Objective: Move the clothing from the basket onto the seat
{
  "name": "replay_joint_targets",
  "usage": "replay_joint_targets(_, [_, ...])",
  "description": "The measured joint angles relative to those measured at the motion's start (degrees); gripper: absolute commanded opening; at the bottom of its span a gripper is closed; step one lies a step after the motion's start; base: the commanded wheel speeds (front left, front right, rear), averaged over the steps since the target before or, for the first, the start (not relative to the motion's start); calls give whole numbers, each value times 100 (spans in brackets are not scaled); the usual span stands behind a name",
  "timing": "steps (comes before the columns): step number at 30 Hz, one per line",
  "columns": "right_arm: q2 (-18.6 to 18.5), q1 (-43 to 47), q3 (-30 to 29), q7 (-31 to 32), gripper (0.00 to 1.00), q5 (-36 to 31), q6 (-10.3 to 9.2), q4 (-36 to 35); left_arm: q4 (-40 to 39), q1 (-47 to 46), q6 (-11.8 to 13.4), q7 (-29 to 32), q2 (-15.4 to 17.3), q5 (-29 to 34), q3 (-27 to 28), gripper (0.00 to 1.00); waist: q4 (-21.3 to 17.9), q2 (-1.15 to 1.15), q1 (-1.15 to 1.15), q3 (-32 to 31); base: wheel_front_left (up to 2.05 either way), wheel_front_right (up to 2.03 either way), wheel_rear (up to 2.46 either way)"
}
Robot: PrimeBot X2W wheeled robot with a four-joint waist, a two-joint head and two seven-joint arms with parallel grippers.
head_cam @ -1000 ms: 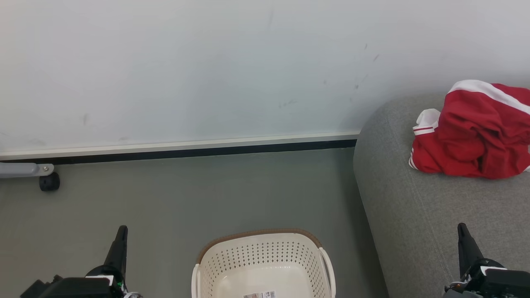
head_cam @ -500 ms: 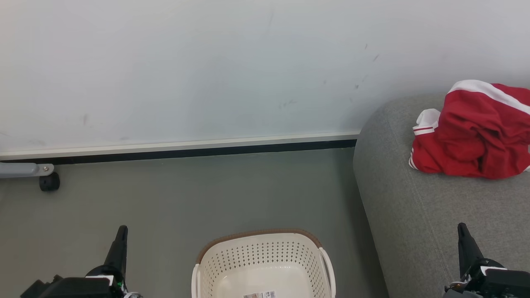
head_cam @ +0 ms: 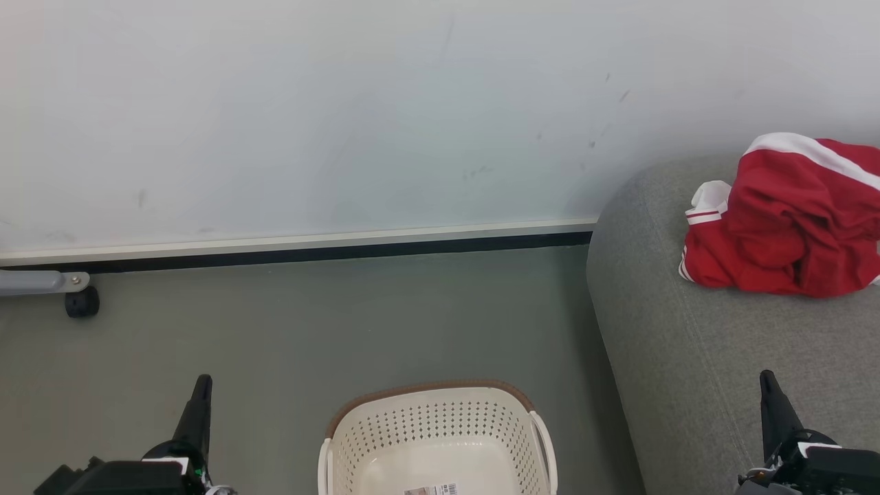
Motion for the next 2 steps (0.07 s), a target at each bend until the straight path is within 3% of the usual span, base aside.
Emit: replay_joint_targets(2, [0, 0, 0, 1, 0, 0, 0, 0, 0, 0, 0, 0, 0, 0, 0, 0, 0, 0, 0, 0, 0, 0, 0])
